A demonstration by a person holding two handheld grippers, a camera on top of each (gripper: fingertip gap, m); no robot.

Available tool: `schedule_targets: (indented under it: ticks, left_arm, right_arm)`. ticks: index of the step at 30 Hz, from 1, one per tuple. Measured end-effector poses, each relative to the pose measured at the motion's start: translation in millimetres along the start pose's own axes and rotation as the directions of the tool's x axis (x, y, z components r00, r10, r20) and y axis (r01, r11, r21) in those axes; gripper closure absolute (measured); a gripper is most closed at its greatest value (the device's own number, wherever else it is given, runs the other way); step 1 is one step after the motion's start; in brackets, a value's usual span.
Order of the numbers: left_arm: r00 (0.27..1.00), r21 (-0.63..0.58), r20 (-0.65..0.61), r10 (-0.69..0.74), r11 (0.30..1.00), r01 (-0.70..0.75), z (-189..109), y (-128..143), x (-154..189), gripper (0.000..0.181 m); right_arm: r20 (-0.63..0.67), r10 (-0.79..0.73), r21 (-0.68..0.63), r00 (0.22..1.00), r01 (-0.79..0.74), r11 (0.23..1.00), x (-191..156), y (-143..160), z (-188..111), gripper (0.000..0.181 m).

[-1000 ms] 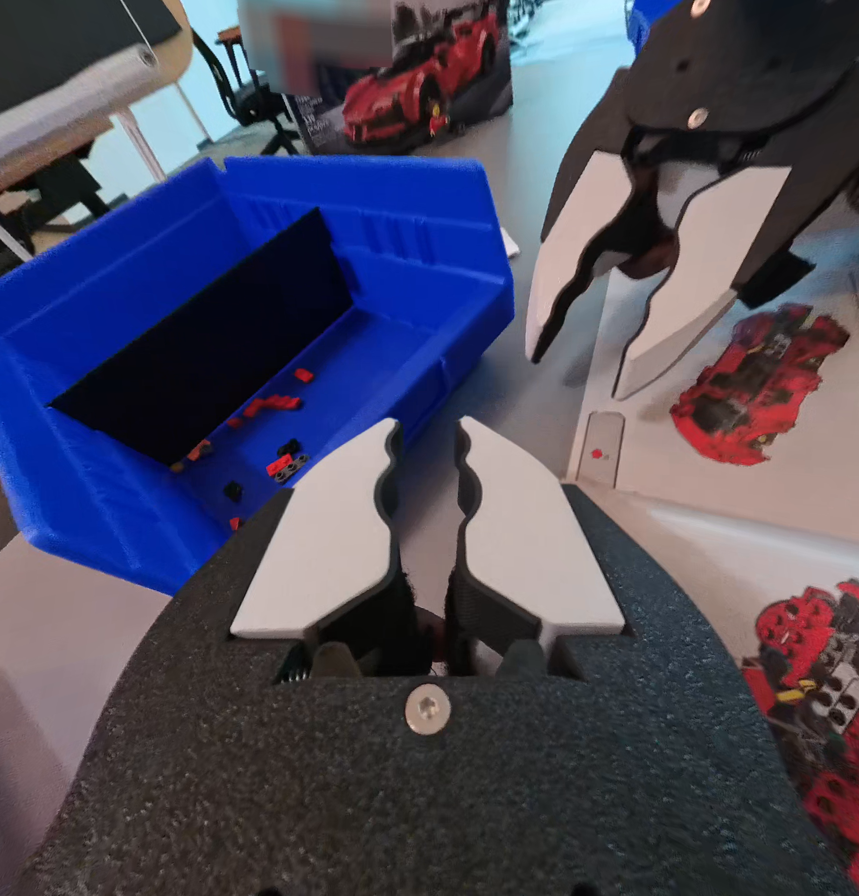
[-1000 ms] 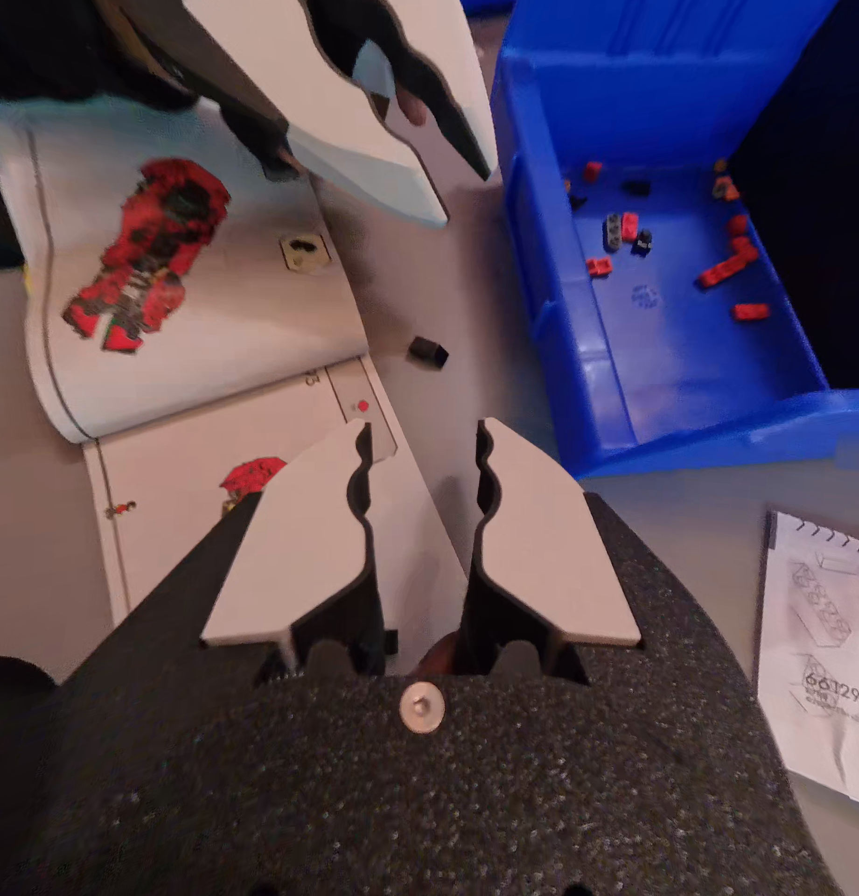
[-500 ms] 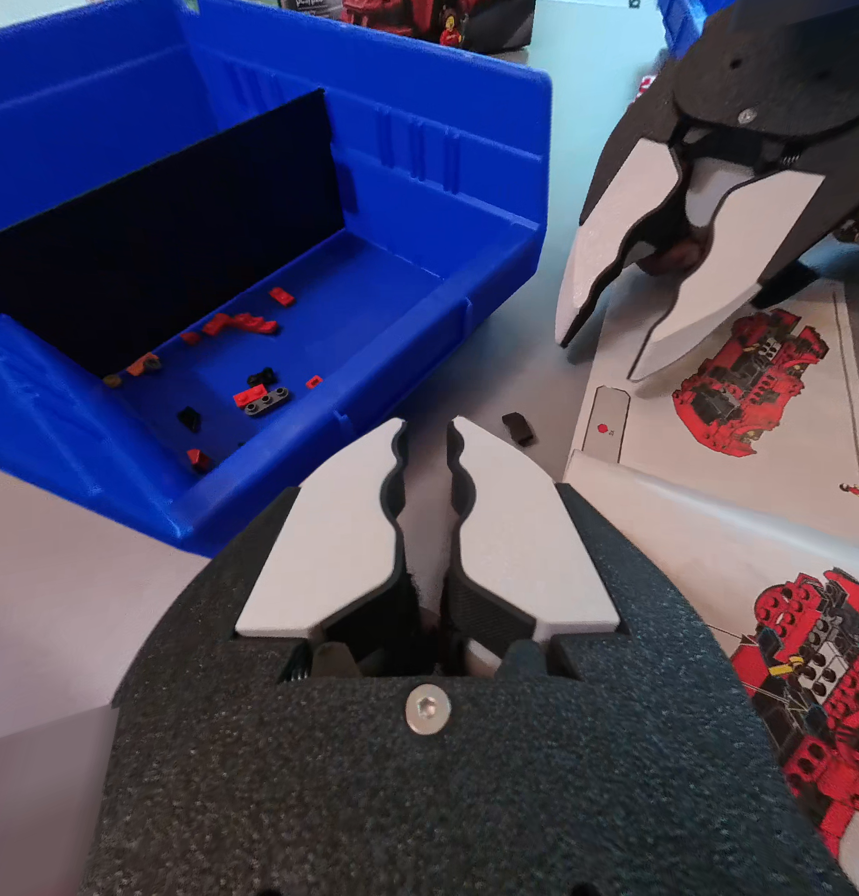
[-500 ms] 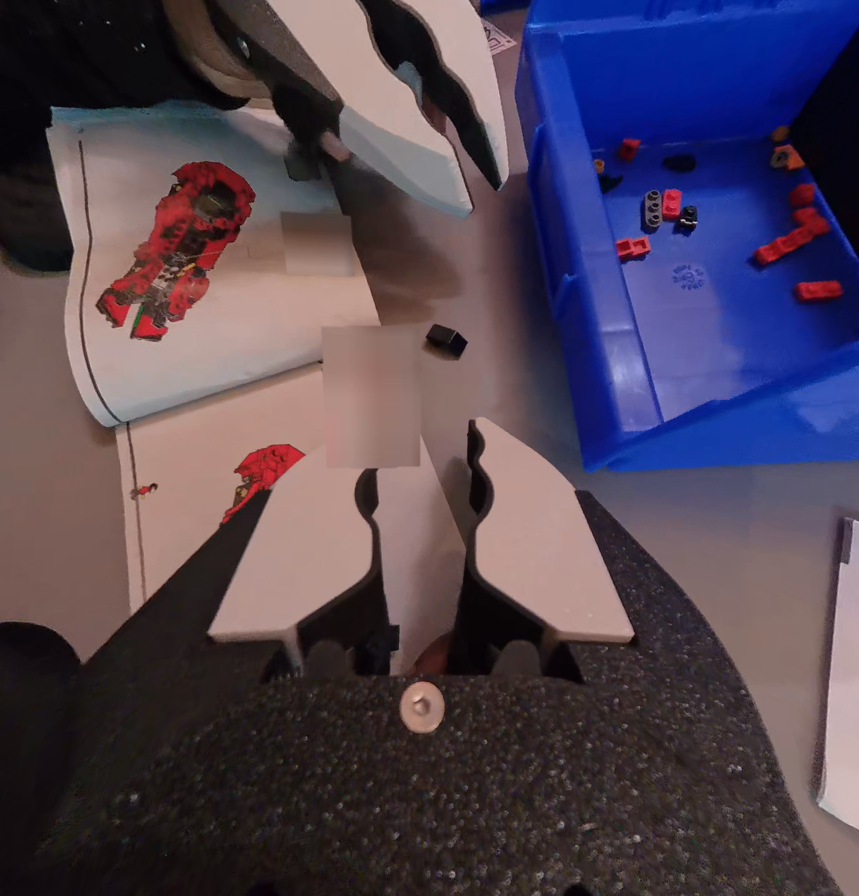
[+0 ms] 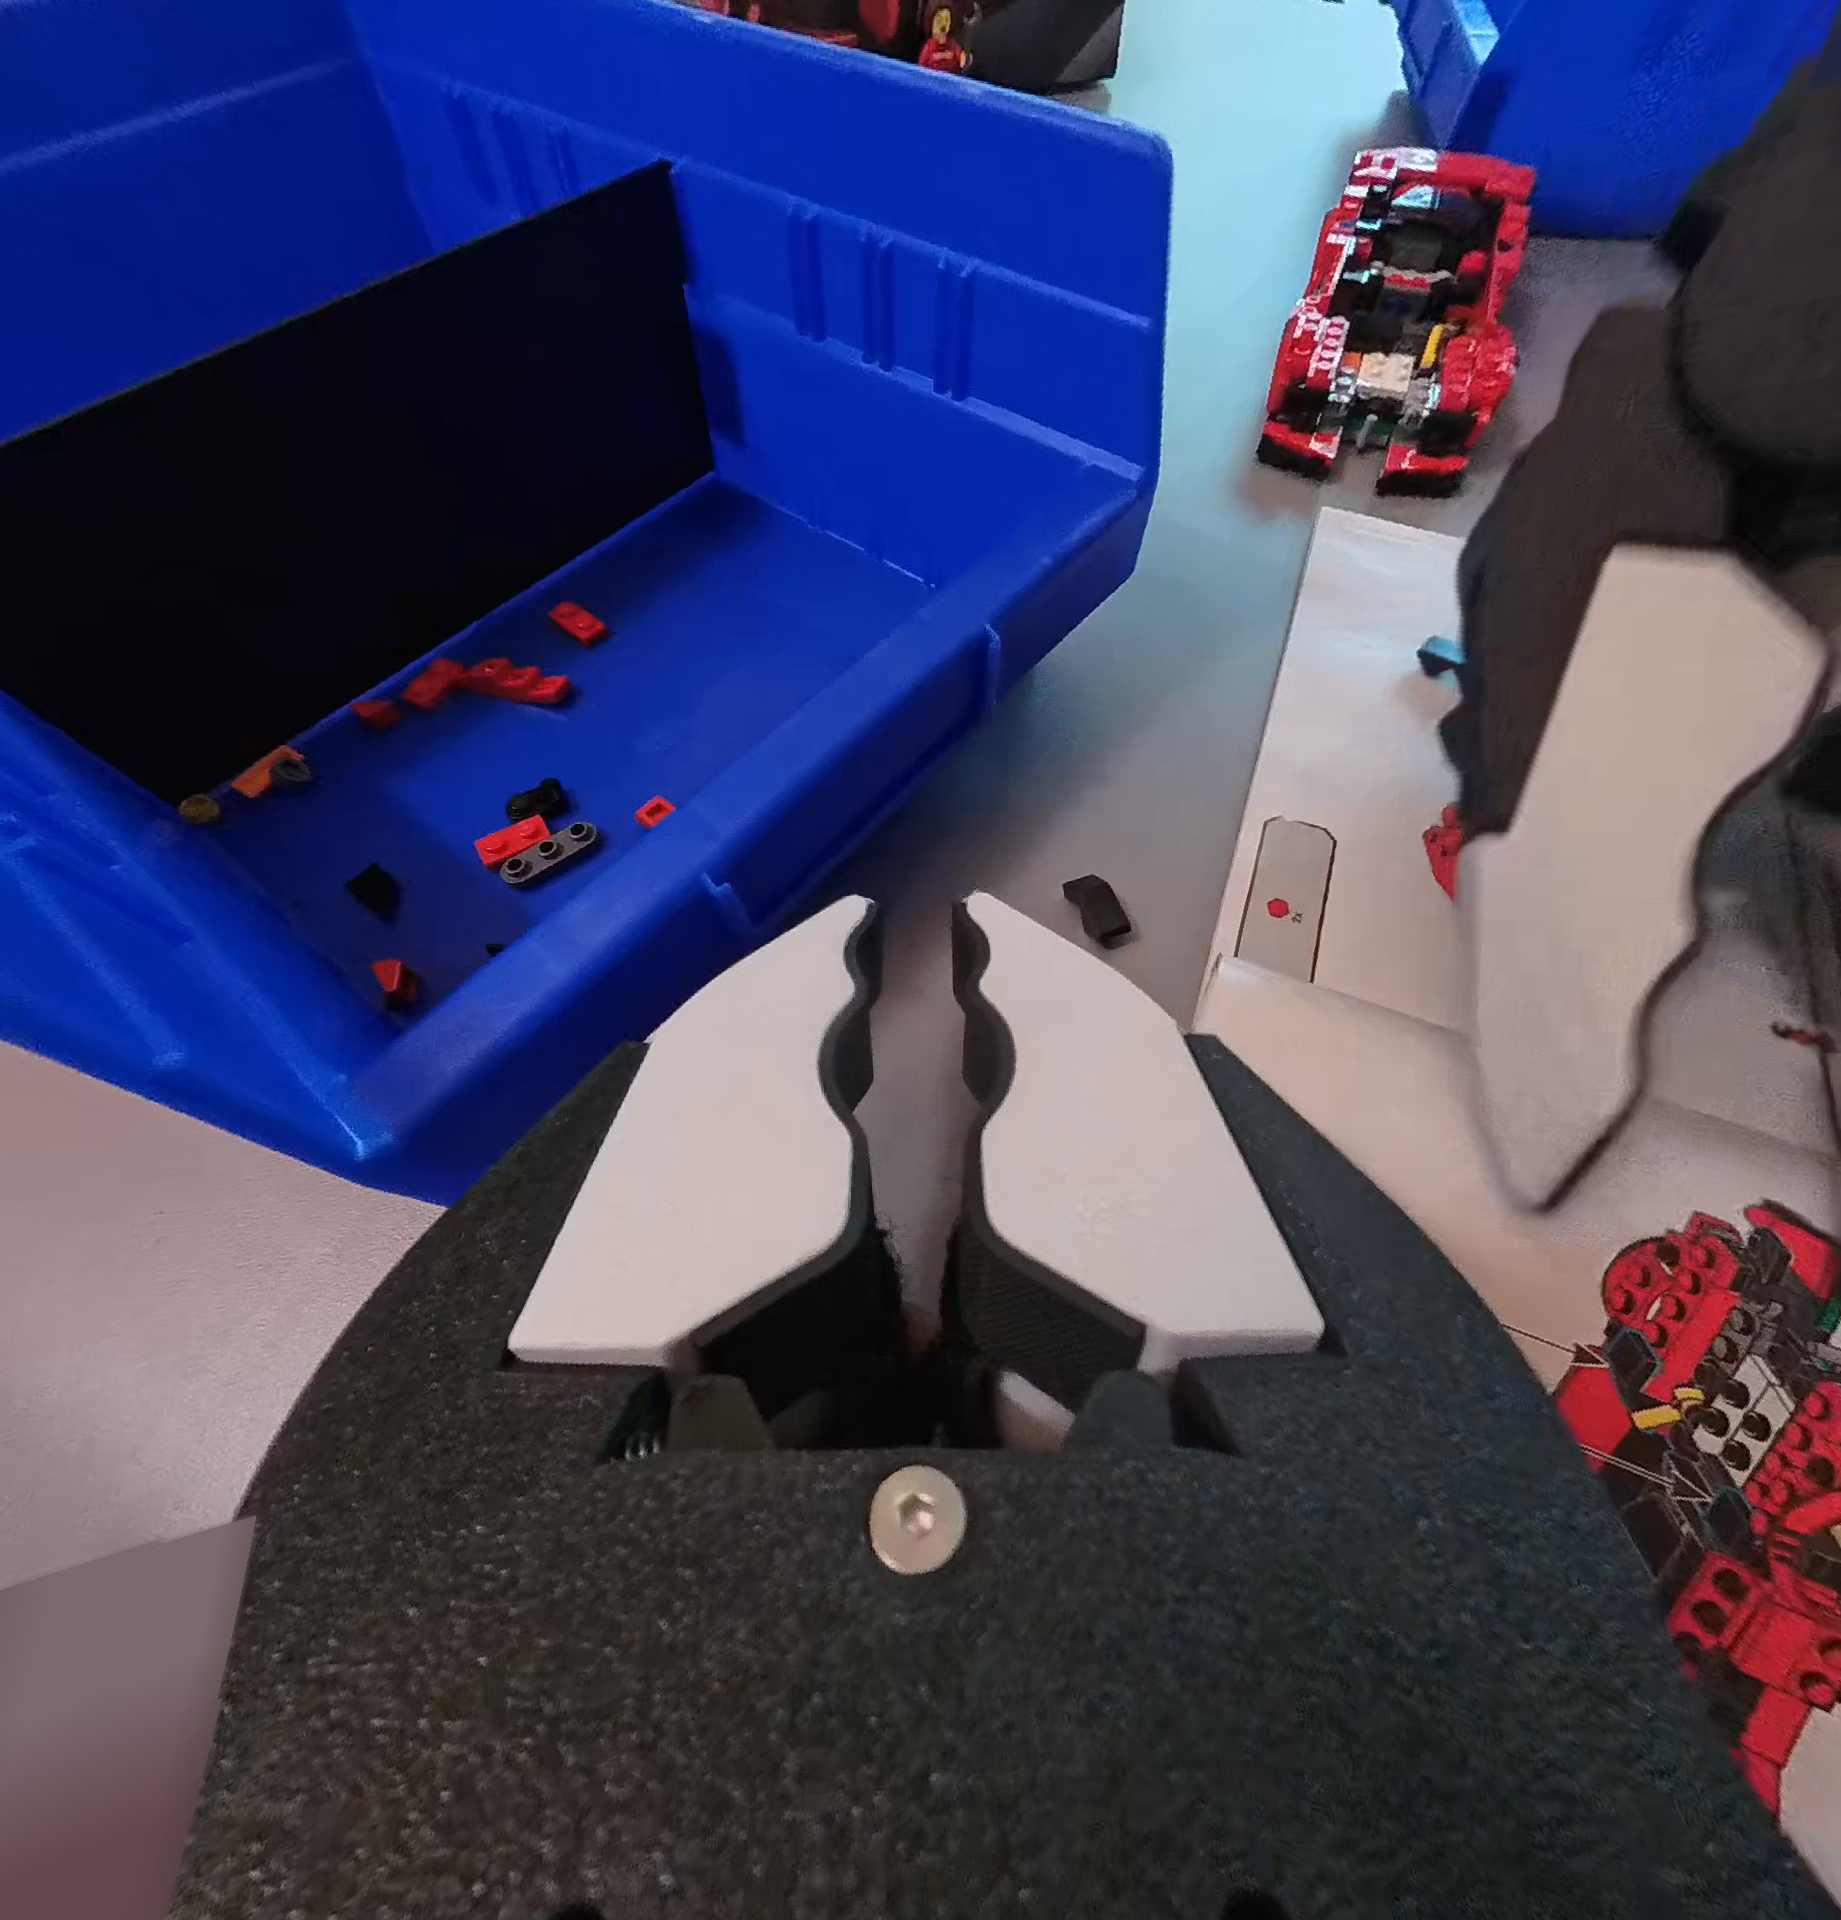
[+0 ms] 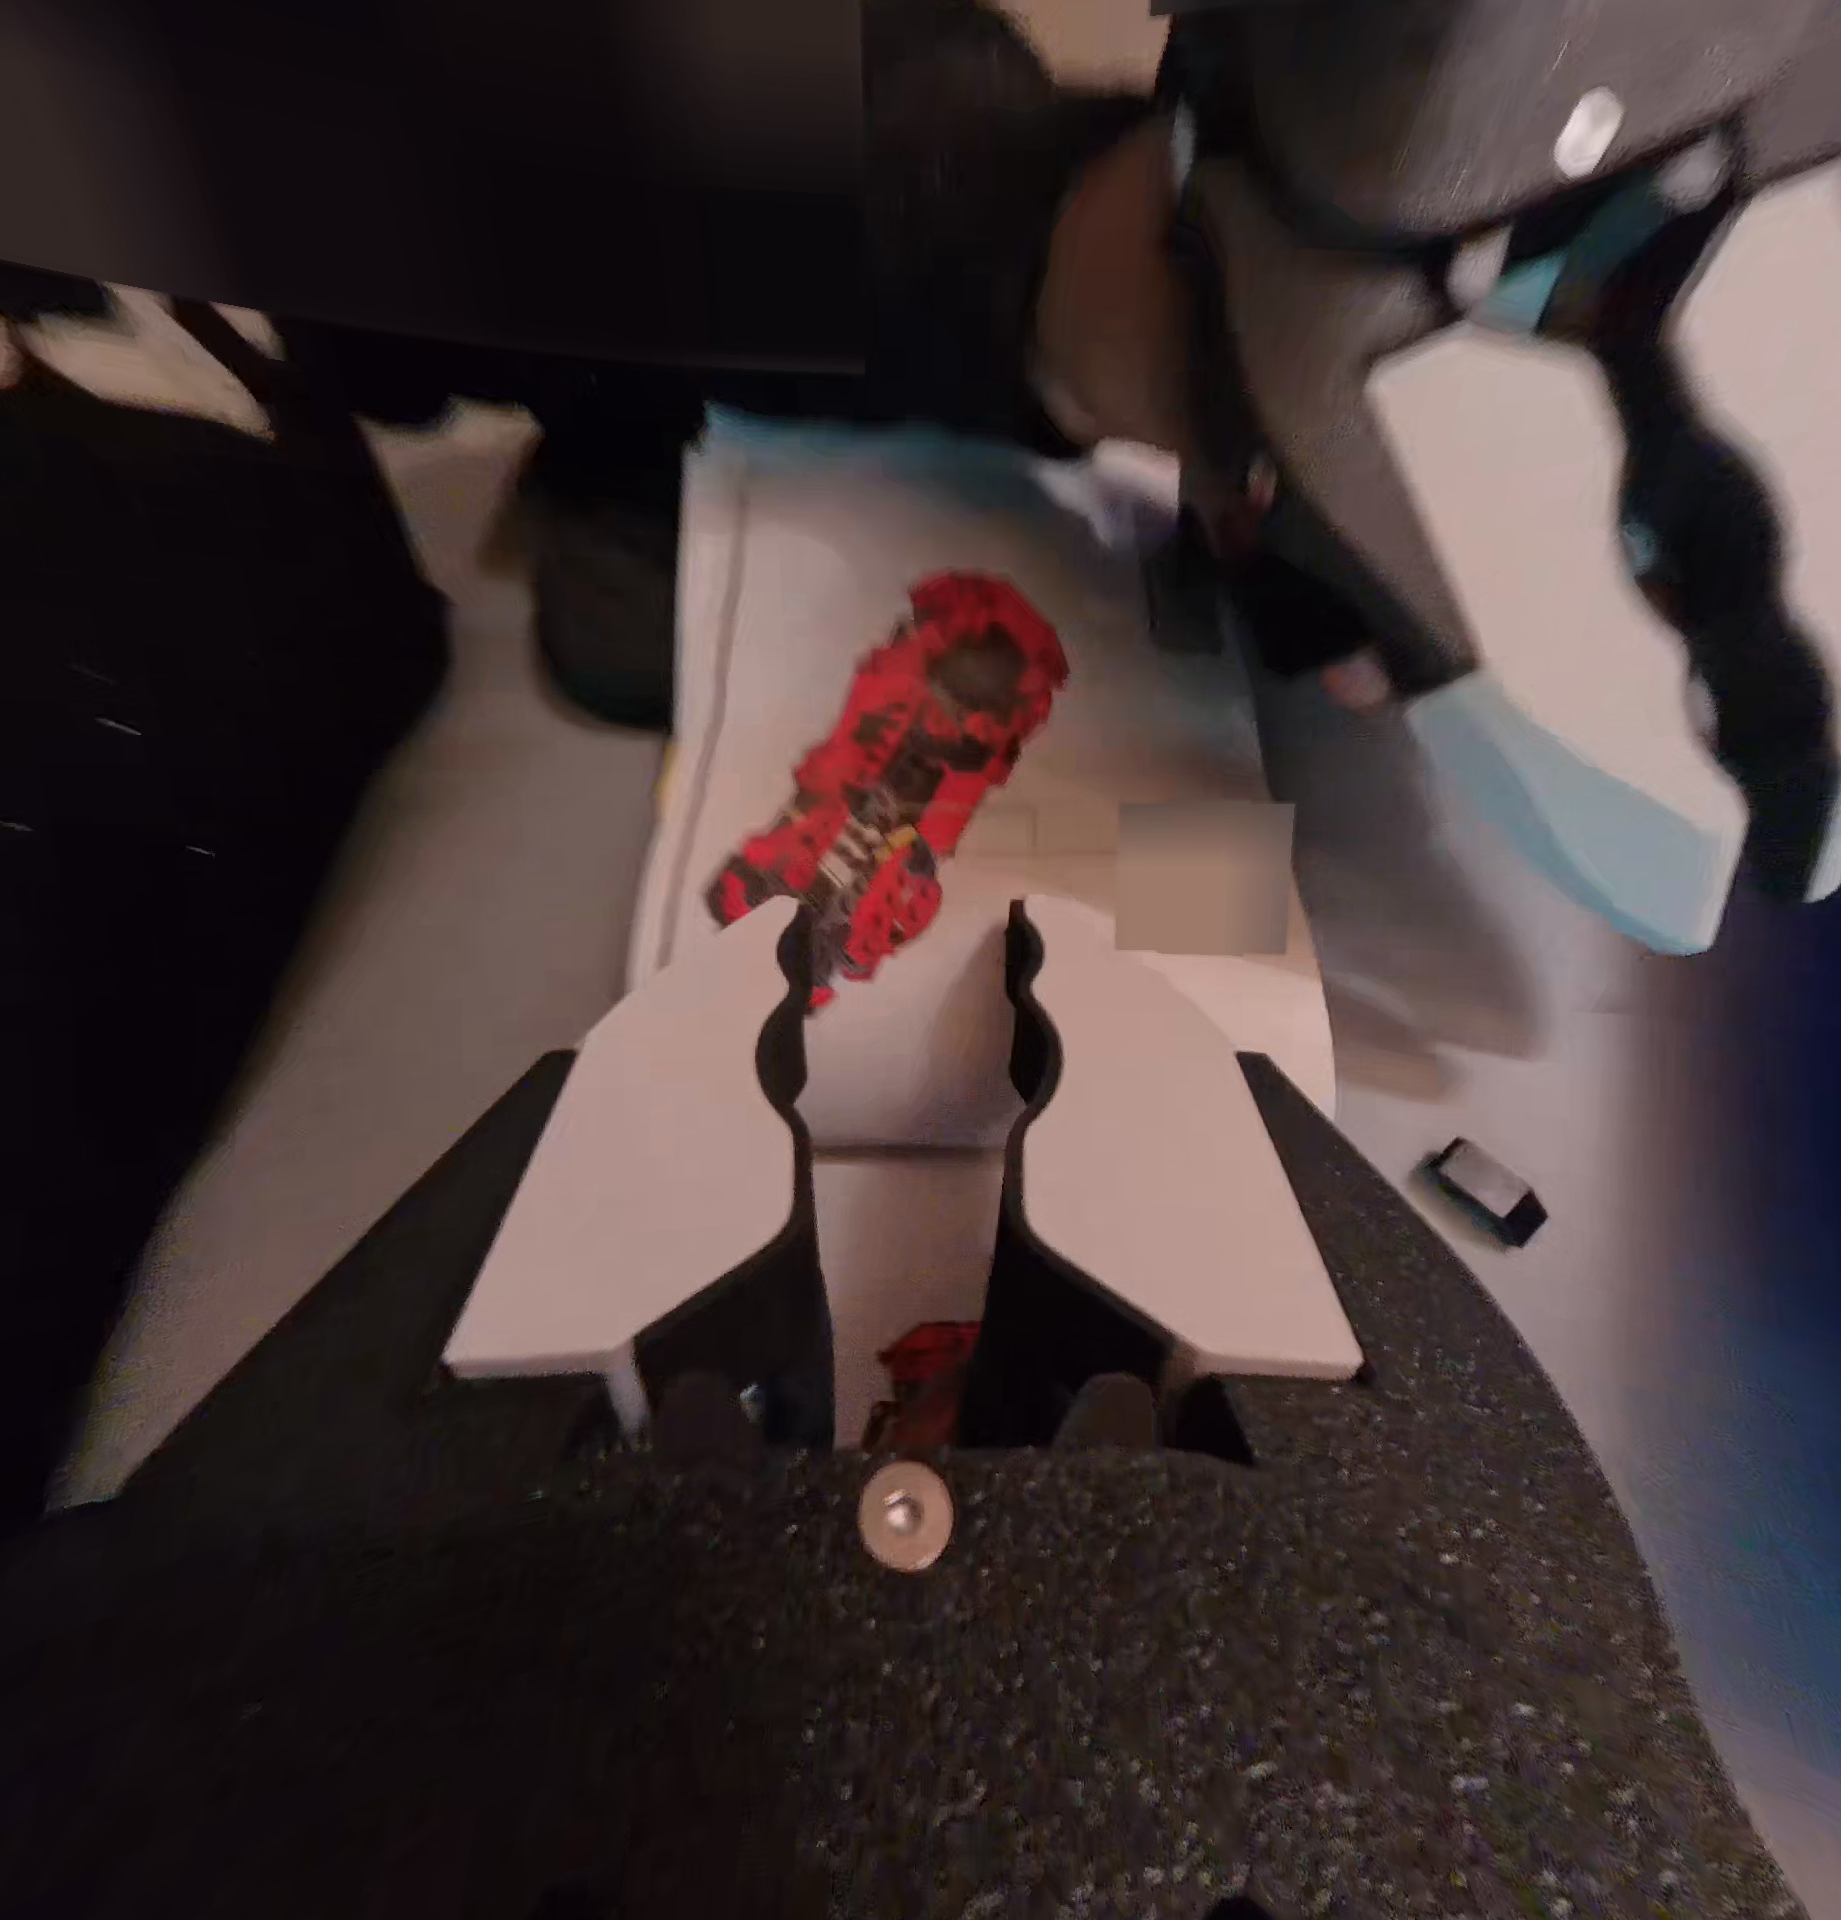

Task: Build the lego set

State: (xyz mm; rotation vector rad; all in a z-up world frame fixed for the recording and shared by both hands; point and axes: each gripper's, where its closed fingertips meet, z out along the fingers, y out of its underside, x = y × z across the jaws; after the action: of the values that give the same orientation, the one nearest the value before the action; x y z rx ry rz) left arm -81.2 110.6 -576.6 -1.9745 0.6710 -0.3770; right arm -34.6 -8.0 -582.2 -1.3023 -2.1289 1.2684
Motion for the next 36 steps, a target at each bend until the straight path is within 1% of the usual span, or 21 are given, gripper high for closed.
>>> schedule_targets:
  ticks: [1,2,3,5,8,12,13,14,16,18,24,29,32,36]
  left_arm:
    - [1.000,0.006,-0.004,0.007,1.000,-0.007,-1,-1,0,0.169]
    - [1.000,0.020,0.016,0.007,1.000,-0.008,-4,-2,-6,0.169]
    - [0.999,0.037,0.051,-0.005,0.999,0.003,-9,-4,-16,0.169]
    - [0.995,0.057,0.096,-0.039,0.998,0.033,-18,-5,-31,0.170]
    - [0.994,0.080,0.108,-0.018,0.997,0.009,-24,-9,-33,0.171]
    - [0.986,0.086,0.006,0.166,0.982,-0.166,-23,-14,-7,0.172]
    - [0.974,0.058,-0.077,0.214,0.976,-0.210,-26,-10,6,0.175]
    - [0.962,0.025,-0.157,0.224,0.974,-0.223,-29,-5,17,0.177]
    - [0.938,0.001,-0.292,0.188,0.981,-0.196,-36,-1,34,0.180]
    - [0.911,-0.004,-0.378,0.164,0.984,-0.179,-42,4,45,0.181]
    - [0.866,-0.058,-0.455,0.206,0.964,-0.260,-37,24,59,0.179]
    - [0.833,-0.123,-0.516,0.201,0.945,-0.305,-35,41,68,0.179]
    - [0.824,-0.170,-0.531,0.197,0.928,-0.331,-33,53,70,0.179]
    - [0.822,-0.163,-0.537,0.192,0.932,-0.324,-33,52,71,0.180]
  right_arm:
    - [-0.040,-0.020,-0.071,0.999,0.017,0.997,6,13,7,0.149]
    - [-0.069,-0.040,-0.102,0.997,0.033,0.994,9,21,12,0.152]
    - [-0.090,-0.064,-0.096,0.994,0.055,0.994,11,19,12,0.156]
    - [-0.104,-0.079,-0.109,0.991,0.068,0.992,11,20,13,0.156]
    - [-0.114,-0.087,-0.112,0.990,0.074,0.991,11,20,13,0.156]
    - [-0.113,-0.082,-0.111,0.990,0.069,0.991,11,20,13,0.156]
    - [-0.113,-0.082,-0.111,0.990,0.069,0.991,11,20,13,0.156]
    - [-0.113,-0.080,-0.110,0.990,0.068,0.992,11,20,13,0.156]
    - [-0.113,-0.070,-0.108,0.991,0.057,0.993,12,20,13,0.158]
    - [-0.106,-0.062,-0.106,0.992,0.051,0.993,12,20,13,0.158]
    - [-0.102,-0.058,-0.104,0.993,0.047,0.993,12,20,13,0.158]
    - [-0.100,-0.063,-0.105,0.993,0.053,0.993,11,20,13,0.156]
    - [-0.086,-0.064,-0.104,0.994,0.055,0.993,9,20,13,0.153]
    - [-0.060,-0.069,-0.101,0.996,0.063,0.993,6,19,12,0.147]
